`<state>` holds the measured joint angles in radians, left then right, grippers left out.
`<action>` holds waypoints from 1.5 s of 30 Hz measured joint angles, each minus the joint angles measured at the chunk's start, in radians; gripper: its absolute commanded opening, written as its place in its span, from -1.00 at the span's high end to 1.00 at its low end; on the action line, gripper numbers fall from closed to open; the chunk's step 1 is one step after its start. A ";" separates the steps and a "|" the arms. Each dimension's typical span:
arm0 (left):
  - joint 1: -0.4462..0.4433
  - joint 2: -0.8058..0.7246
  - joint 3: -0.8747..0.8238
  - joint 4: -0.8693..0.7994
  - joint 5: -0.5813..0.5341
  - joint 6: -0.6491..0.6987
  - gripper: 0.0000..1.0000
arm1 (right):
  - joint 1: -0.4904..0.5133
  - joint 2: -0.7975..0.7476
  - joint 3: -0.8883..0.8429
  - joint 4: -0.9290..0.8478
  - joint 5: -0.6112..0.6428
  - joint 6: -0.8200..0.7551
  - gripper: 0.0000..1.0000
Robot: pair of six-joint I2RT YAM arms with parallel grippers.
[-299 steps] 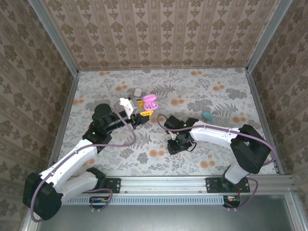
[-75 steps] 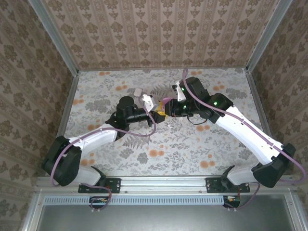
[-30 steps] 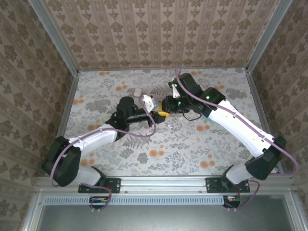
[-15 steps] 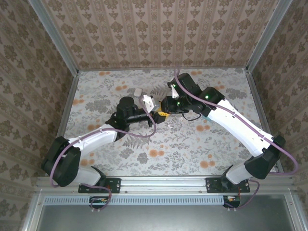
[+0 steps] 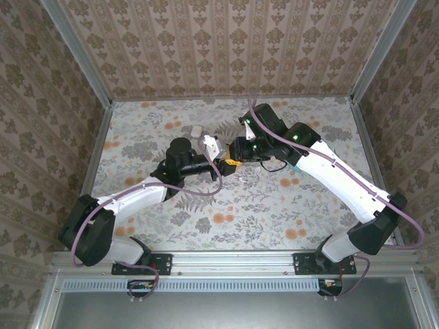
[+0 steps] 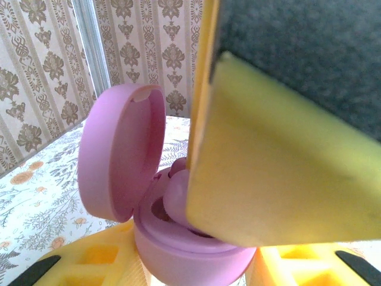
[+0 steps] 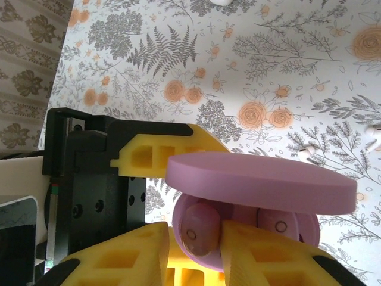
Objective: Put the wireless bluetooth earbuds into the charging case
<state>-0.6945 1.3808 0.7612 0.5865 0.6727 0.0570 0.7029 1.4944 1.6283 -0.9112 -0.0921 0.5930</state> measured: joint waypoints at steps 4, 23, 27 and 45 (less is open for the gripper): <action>0.000 0.000 0.000 0.006 0.000 0.000 0.20 | 0.003 -0.005 0.000 0.001 0.000 0.000 0.27; 0.000 -0.002 0.000 0.050 -0.005 0.000 0.20 | -0.039 -0.218 -0.064 0.108 0.060 0.001 0.20; 0.000 -0.011 0.000 0.050 0.009 0.000 0.20 | -0.128 -0.205 -0.051 0.123 0.056 0.000 0.16; 0.000 -0.038 0.000 0.047 0.027 0.000 0.20 | -0.196 0.021 0.024 0.115 -0.164 -0.041 0.08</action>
<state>-0.6941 1.3430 0.7612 0.6334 0.6994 0.0566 0.5072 1.5154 1.6520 -0.7959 -0.2558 0.5522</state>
